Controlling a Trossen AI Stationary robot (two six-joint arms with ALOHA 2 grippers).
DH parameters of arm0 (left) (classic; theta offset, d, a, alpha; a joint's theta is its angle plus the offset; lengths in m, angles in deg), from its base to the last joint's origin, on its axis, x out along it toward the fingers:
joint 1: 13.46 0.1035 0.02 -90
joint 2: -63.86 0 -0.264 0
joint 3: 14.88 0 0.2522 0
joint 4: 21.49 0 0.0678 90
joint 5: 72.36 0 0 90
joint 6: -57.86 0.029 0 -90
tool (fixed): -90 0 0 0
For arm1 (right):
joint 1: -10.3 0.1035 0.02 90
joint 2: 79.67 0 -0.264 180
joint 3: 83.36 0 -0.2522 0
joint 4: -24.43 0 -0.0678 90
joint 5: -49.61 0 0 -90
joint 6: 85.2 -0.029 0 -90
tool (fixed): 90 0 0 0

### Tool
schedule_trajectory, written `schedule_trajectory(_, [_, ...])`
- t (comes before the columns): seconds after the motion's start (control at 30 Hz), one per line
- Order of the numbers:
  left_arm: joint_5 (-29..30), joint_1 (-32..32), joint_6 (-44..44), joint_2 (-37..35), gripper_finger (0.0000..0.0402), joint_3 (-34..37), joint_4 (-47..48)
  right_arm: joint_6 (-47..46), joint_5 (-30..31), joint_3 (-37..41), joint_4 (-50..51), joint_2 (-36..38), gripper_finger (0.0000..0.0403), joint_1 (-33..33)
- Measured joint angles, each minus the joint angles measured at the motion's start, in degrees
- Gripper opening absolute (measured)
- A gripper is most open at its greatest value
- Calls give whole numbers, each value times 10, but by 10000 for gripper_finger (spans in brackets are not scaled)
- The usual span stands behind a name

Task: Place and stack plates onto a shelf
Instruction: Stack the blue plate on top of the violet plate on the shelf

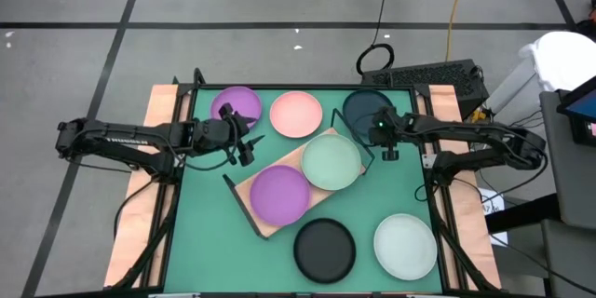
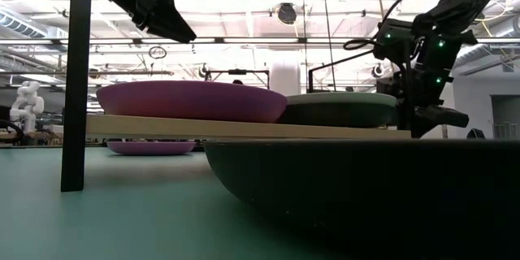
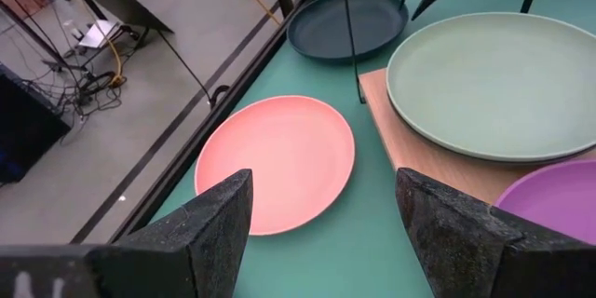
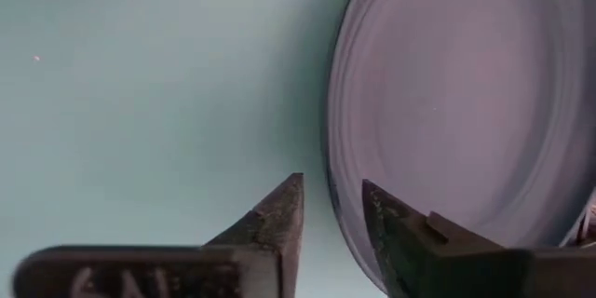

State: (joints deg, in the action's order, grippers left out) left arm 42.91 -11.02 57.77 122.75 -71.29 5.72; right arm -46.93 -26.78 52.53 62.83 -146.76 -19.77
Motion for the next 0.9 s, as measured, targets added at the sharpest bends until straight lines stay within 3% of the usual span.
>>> schedule_trajectory(0.3, [0, 0, 0, 0, 269, 0, 0, 8, 0, 0, -1, -9, 7, 0])
schedule_trajectory(0.47, [0, 0, -1, 0, 269, 0, 0, 10, 9, 0, 0, -9, 4, 1])
schedule_trajectory(0.6, [0, 0, -1, 0, 269, 0, 0, 0, 63, -5, 1, -9, 2, 15])
schedule_trajectory(0.9, [0, 0, -2, 0, 269, 0, 0, -18, 120, -13, 3, 43, 1, 42])
